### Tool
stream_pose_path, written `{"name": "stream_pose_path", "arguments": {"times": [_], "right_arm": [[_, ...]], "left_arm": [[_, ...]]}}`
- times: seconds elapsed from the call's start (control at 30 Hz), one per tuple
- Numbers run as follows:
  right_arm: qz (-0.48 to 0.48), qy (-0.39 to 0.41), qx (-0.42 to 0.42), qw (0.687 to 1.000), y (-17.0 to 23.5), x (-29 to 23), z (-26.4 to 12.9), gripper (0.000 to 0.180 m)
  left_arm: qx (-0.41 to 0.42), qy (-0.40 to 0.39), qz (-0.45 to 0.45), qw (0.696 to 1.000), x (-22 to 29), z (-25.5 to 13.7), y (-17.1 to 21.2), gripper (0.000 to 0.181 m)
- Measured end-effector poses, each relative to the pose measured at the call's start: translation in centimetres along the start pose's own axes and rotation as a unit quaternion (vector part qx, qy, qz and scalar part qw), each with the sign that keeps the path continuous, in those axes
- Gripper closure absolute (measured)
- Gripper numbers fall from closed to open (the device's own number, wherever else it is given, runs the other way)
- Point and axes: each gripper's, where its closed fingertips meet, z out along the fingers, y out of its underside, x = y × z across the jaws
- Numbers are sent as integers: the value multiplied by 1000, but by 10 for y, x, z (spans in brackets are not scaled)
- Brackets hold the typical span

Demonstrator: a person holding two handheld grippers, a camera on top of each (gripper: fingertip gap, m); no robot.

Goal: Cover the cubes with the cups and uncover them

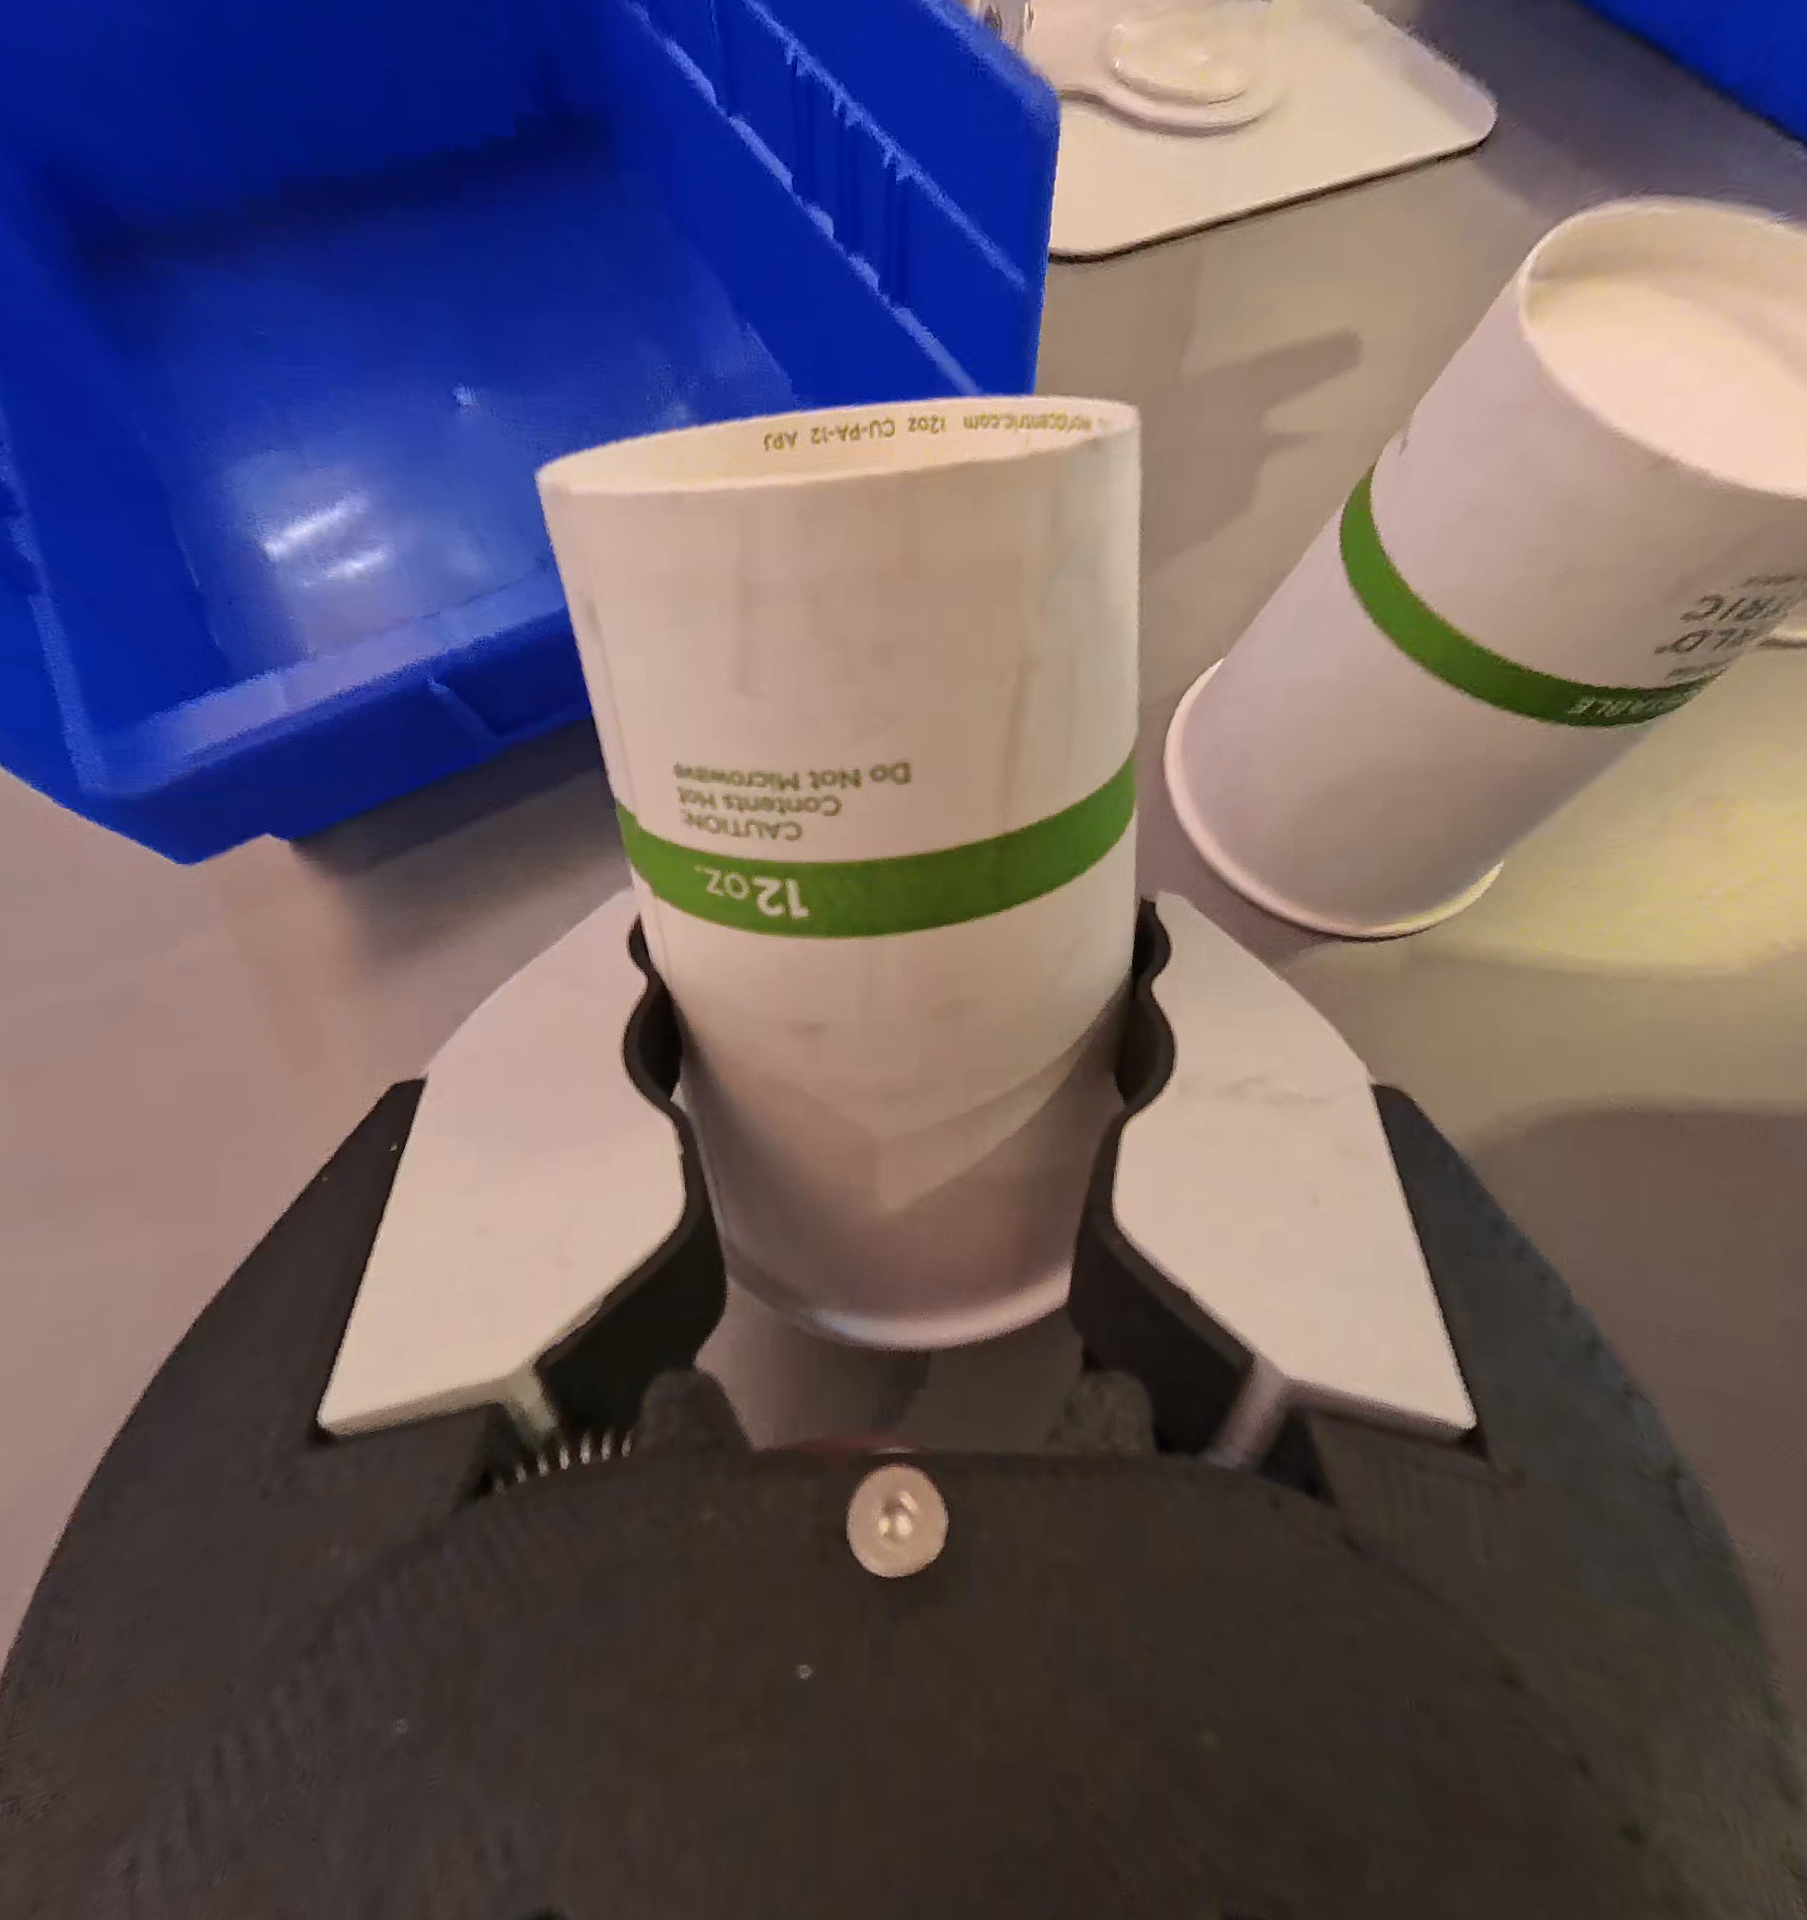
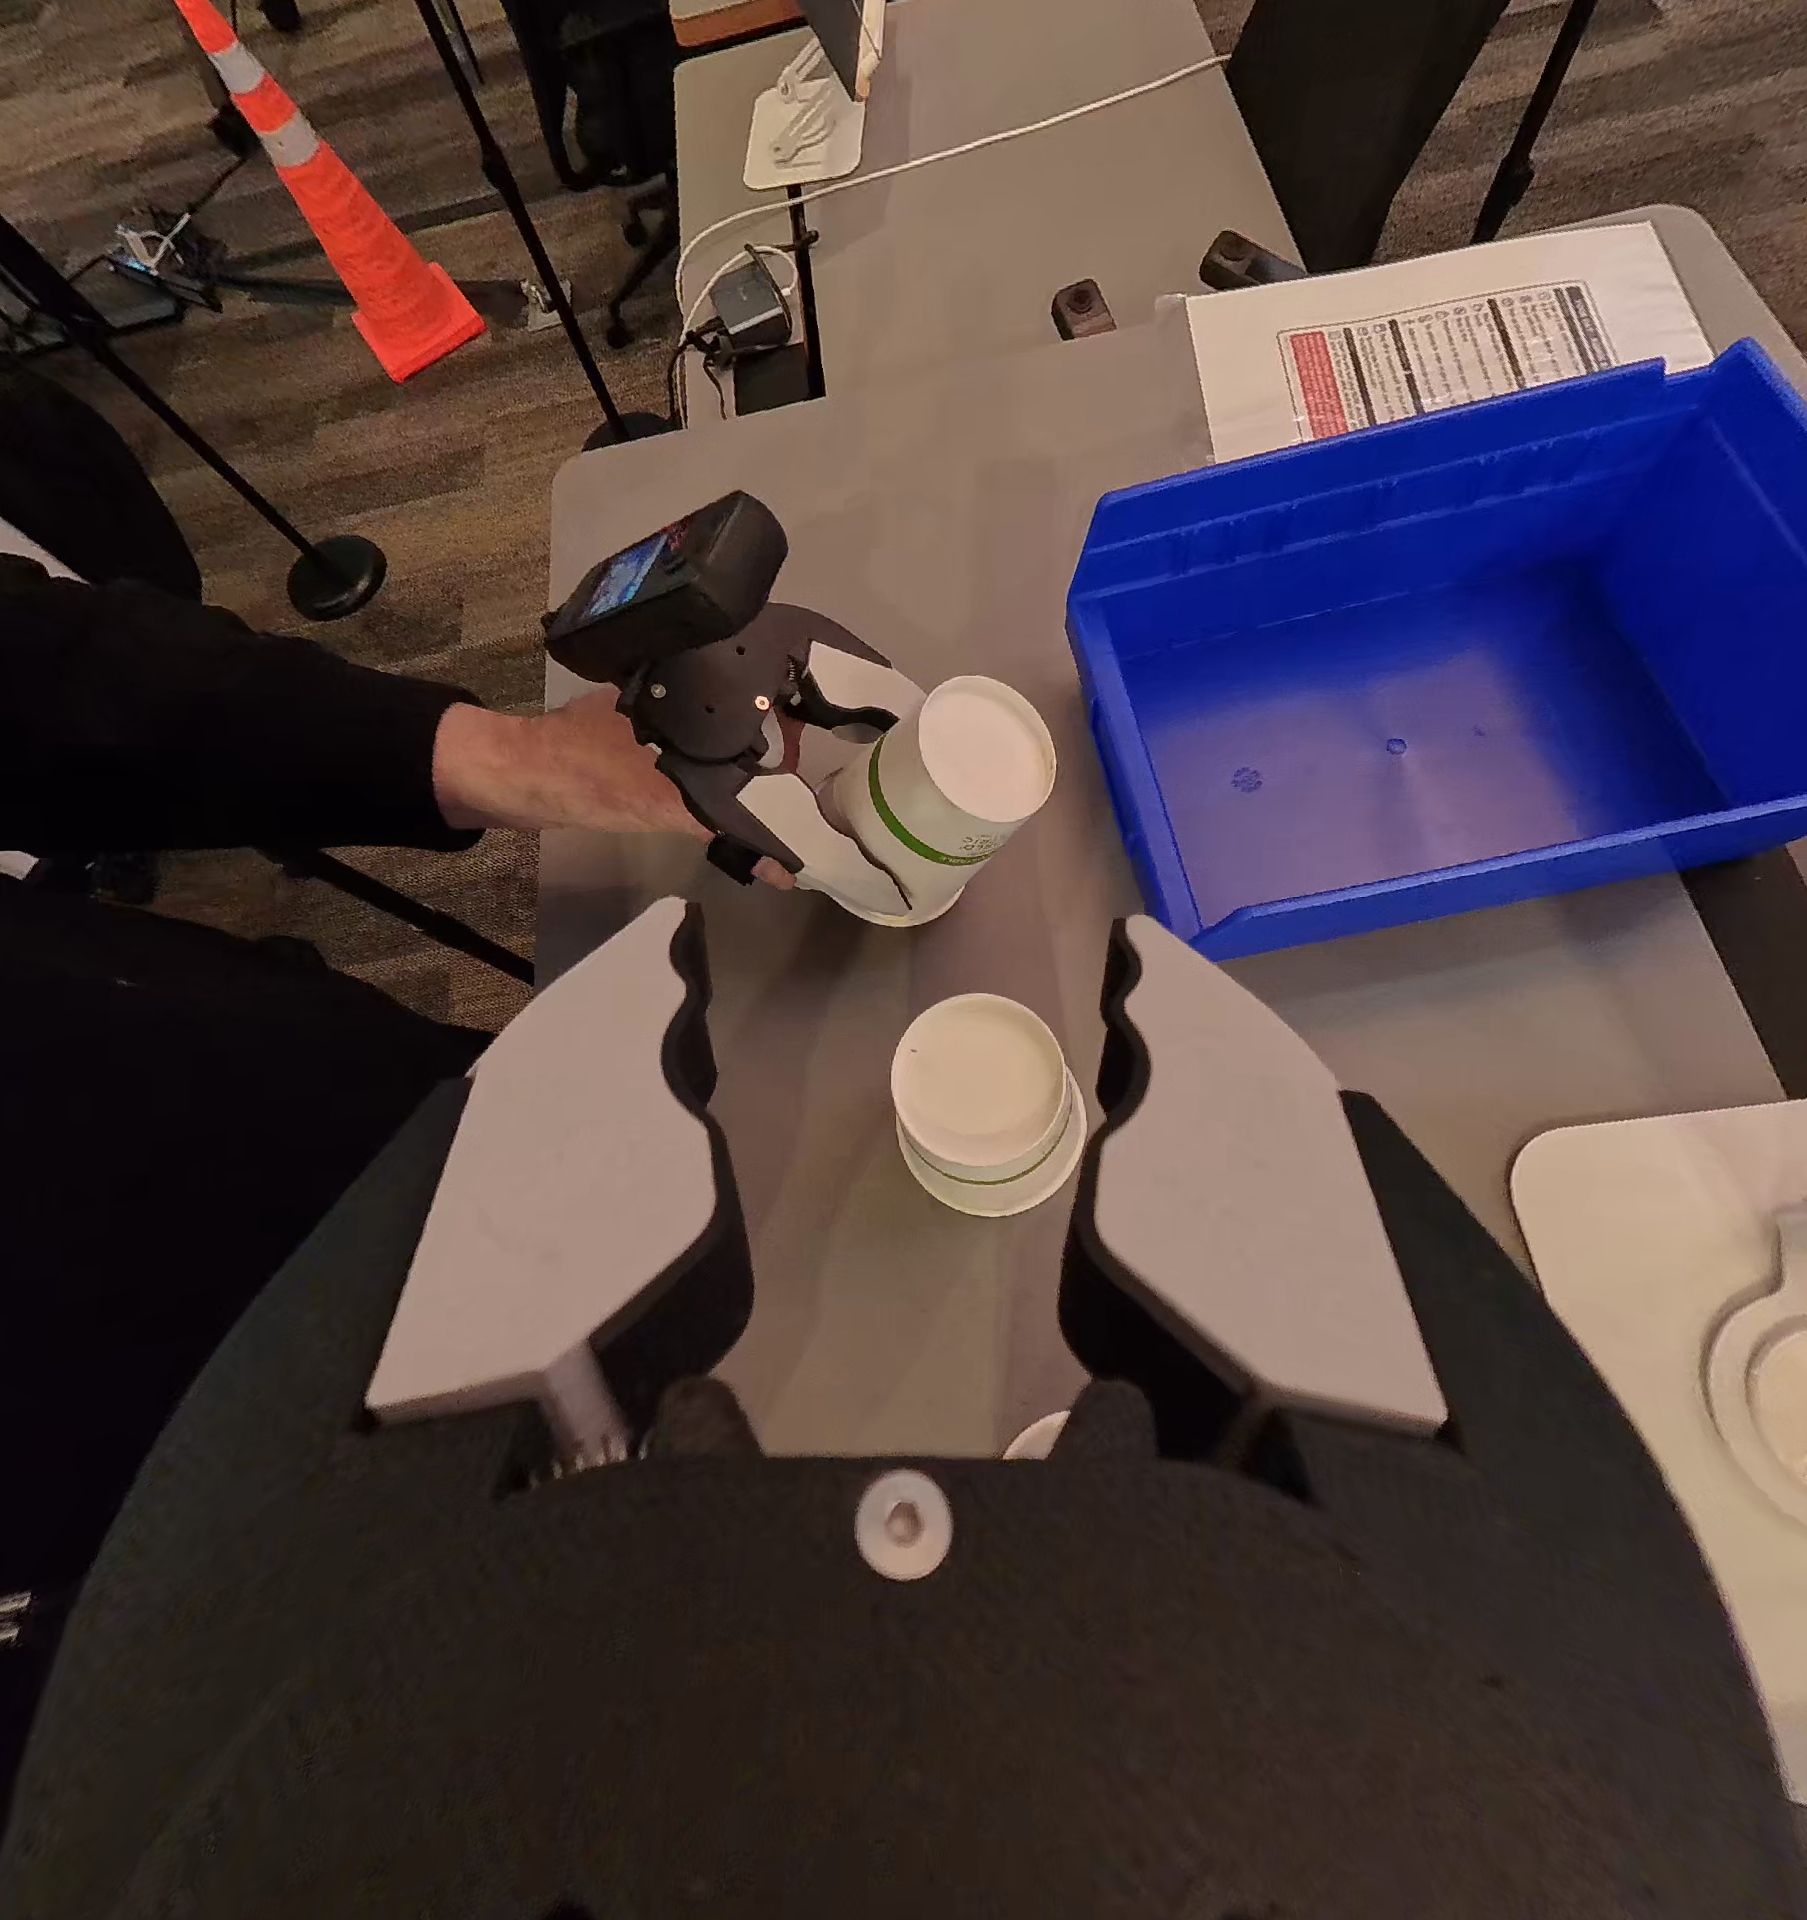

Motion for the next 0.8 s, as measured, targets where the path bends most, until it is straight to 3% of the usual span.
{"name": "stream_pose_path", "arguments": {"times": [0.03, 0.53, 0.67, 0.8], "right_arm": [[0, 1, 1, 1000, 1, 0, -1, 107], [-2, 7, 6, 1000, 2, 1, -6, 106], [-4, 12, 6, 1000, 5, -1, -9, 101], [-4, 16, 10, 1000, 14, -6, -16, 100]], "left_arm": [[-1, -2, 0, 1000, -1, 1, 2, 97], [-68, -1, -8, 998, -2, 0, 34, 91], [-60, -2, -17, 998, -4, -5, 32, 71], [-31, -6, -18, 999, -8, -28, 25, 68]]}}
